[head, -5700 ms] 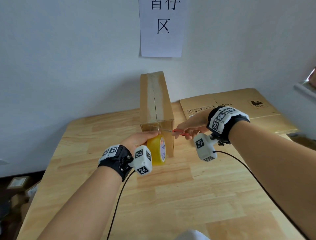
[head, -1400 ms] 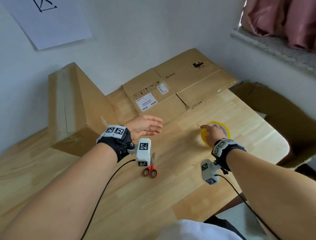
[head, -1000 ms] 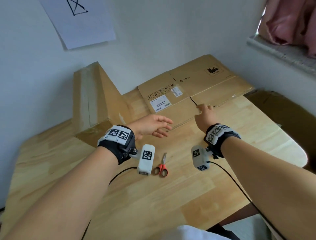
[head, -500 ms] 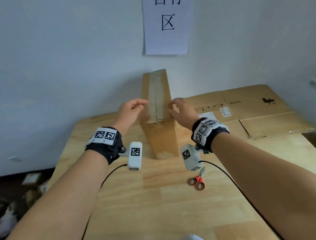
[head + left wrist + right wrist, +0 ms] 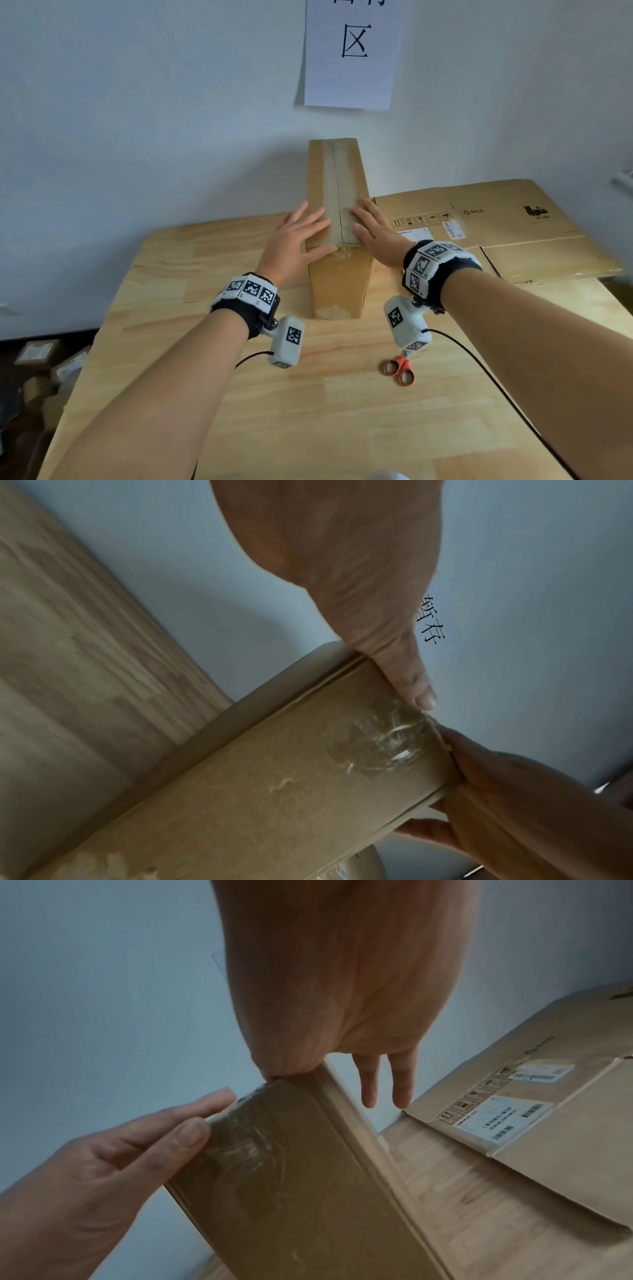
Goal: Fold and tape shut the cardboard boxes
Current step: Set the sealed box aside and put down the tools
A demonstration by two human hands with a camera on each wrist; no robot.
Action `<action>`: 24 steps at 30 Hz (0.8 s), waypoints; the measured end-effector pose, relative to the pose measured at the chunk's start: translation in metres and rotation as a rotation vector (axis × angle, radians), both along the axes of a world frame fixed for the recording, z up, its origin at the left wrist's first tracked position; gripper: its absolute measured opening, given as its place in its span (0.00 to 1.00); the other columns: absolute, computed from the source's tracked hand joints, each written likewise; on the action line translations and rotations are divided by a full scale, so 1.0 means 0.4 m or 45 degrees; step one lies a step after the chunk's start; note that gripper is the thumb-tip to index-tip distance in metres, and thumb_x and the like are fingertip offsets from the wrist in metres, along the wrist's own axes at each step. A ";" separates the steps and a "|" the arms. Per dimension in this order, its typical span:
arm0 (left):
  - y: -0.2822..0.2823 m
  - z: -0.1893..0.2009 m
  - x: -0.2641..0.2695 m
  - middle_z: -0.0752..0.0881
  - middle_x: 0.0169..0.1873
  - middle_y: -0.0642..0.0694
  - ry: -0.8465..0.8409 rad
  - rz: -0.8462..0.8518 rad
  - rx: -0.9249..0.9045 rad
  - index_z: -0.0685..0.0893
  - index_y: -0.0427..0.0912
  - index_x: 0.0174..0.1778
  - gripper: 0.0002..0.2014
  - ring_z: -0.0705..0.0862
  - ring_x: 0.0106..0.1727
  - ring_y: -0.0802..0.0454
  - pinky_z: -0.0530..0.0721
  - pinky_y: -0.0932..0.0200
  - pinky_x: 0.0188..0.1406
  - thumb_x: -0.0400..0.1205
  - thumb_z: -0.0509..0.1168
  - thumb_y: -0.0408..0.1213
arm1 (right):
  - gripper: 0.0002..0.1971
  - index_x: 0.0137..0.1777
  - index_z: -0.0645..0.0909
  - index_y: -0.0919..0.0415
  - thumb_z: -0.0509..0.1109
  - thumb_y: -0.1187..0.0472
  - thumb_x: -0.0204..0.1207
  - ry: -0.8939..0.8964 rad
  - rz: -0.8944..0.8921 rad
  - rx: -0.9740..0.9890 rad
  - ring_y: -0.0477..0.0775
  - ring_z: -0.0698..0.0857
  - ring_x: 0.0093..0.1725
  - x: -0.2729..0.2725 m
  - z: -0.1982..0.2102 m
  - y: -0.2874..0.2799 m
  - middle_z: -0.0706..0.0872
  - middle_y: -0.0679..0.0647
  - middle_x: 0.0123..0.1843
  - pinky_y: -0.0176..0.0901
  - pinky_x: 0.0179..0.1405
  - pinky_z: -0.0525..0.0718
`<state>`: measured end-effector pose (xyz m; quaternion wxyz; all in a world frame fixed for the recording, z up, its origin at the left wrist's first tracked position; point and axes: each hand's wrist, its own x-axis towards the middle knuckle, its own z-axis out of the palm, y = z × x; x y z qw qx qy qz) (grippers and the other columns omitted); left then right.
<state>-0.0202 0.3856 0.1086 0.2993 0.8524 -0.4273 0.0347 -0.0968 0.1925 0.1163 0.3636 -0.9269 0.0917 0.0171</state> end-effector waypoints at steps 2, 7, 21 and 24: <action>-0.019 -0.003 -0.002 0.69 0.77 0.56 -0.029 -0.017 -0.028 0.76 0.51 0.74 0.28 0.51 0.81 0.64 0.43 0.58 0.82 0.78 0.66 0.55 | 0.25 0.83 0.53 0.52 0.49 0.52 0.88 -0.007 -0.015 0.006 0.48 0.49 0.83 -0.001 0.002 0.005 0.43 0.46 0.85 0.44 0.79 0.50; -0.047 -0.010 0.012 0.64 0.80 0.58 -0.029 -0.085 0.117 0.68 0.55 0.79 0.33 0.53 0.82 0.64 0.51 0.55 0.82 0.77 0.65 0.59 | 0.25 0.84 0.52 0.52 0.48 0.53 0.88 0.008 -0.010 0.008 0.48 0.47 0.83 0.000 0.002 0.000 0.41 0.45 0.85 0.45 0.80 0.50; -0.050 0.017 0.020 0.55 0.83 0.54 -0.361 -0.119 0.566 0.54 0.54 0.83 0.38 0.51 0.84 0.54 0.41 0.57 0.80 0.80 0.54 0.65 | 0.25 0.83 0.52 0.52 0.47 0.51 0.88 0.030 -0.013 -0.026 0.48 0.53 0.82 -0.010 0.025 0.023 0.39 0.43 0.84 0.44 0.78 0.54; -0.060 0.016 0.007 0.56 0.82 0.53 -0.358 -0.156 0.526 0.56 0.52 0.83 0.33 0.51 0.84 0.55 0.40 0.61 0.80 0.83 0.52 0.61 | 0.25 0.83 0.51 0.51 0.47 0.51 0.88 0.032 -0.017 0.011 0.47 0.51 0.83 -0.016 0.019 0.009 0.39 0.42 0.84 0.44 0.78 0.53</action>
